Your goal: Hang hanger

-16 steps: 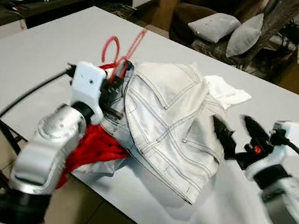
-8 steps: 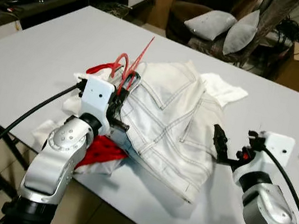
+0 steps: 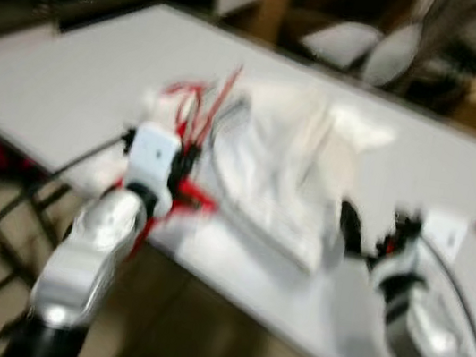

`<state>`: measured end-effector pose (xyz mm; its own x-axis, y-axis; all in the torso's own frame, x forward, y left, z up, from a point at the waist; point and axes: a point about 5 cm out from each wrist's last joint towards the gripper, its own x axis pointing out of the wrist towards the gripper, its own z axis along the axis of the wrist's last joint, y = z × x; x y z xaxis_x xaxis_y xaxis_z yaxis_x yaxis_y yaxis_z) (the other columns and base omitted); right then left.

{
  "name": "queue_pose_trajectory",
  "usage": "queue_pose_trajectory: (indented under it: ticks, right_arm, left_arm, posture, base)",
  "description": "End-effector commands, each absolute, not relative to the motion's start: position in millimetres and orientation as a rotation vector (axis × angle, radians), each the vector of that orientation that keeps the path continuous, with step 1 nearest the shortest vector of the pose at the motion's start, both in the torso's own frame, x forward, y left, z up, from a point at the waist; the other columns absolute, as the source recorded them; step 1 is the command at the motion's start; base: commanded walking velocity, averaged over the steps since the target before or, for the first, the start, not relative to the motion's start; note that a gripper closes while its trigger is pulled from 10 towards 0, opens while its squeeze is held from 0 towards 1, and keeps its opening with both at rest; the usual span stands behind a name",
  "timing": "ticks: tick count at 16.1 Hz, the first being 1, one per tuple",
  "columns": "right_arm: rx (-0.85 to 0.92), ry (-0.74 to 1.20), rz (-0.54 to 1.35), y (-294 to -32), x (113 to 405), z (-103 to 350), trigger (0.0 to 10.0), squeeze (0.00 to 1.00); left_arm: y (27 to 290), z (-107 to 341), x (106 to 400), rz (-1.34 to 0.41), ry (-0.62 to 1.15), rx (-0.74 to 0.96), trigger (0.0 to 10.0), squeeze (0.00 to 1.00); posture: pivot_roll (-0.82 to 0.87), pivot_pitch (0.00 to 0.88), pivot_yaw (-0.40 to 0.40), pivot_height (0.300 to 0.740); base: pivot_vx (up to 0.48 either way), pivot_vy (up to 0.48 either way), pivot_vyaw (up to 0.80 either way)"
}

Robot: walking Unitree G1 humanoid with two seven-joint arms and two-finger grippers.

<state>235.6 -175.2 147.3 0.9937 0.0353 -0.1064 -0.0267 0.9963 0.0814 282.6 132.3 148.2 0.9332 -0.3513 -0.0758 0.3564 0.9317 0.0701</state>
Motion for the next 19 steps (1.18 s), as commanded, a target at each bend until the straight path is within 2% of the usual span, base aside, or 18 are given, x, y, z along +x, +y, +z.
queue_pose_trajectory:
  ticks: [1, 6, 9, 14, 15, 17, 19]
  right_arm:
    - [0.065, 0.124, 0.026, -176.2, 232.5, 144.3, 10.0, 1.0]
    - [0.08, 0.126, 0.027, -176.3, 229.1, 146.1, 10.0, 1.0]
    - [0.031, 0.108, 0.04, -173.9, 229.2, 147.8, 10.0, 1.0]
    - [0.065, 0.067, 0.1, -167.5, 229.1, 152.9, 10.0, 1.0]
    - [0.049, 0.045, 0.131, -167.7, 229.9, 157.1, 10.0, 1.0]
    - [-0.058, -0.03, 0.193, -179.4, 236.2, 176.3, 10.0, 1.0]
    - [-0.126, -0.121, 0.396, -185.3, 235.8, 202.8, 10.0, 1.0]
  left_arm:
    - [125.3, 149.7, 283.5, -0.406, 0.063, 0.091, 10.0, 0.0]
    - [124.8, 148.2, 284.5, -0.429, 0.062, 0.097, 10.0, 0.0]
    - [128.9, 148.1, 285.1, -0.427, 0.066, 0.108, 10.0, 0.0]
    - [136.6, 150.6, 288.1, -0.431, 0.064, 0.152, 10.0, 0.0]
    - [136.6, 151.8, 289.2, -0.448, 0.062, 0.17, 10.0, 0.0]
    - [137.6, 156.6, 289.5, -0.599, 0.049, 0.286, 10.0, 0.0]
    - [145.7, 160.9, 290.7, -0.736, 0.048, 0.461, 10.0, 0.0]
  posture:
    - [-0.08, 0.008, -0.012, 0.74]
    - [-0.09, 0.018, -0.005, 0.74]
    - [-0.09, 0.029, 0.001, 0.74]
    - [-0.08, 0.032, 0.003, 0.74]
    - [-0.08, 0.032, 0.006, 0.74]
    - [-0.08, 0.03, 0.016, 0.74]
    - [-0.08, 0.028, 0.022, 0.74]
  base:
    - [-0.266, 0.0, -0.8]
    - [-0.255, 0.0, -0.8]
    - [0.0, 0.0, -0.79]
    - [0.0, 0.0, -0.77]
    - [0.0, 0.0, 0.0]
    - [0.0, 0.0, 0.0]
    - [0.0, 0.0, 0.0]
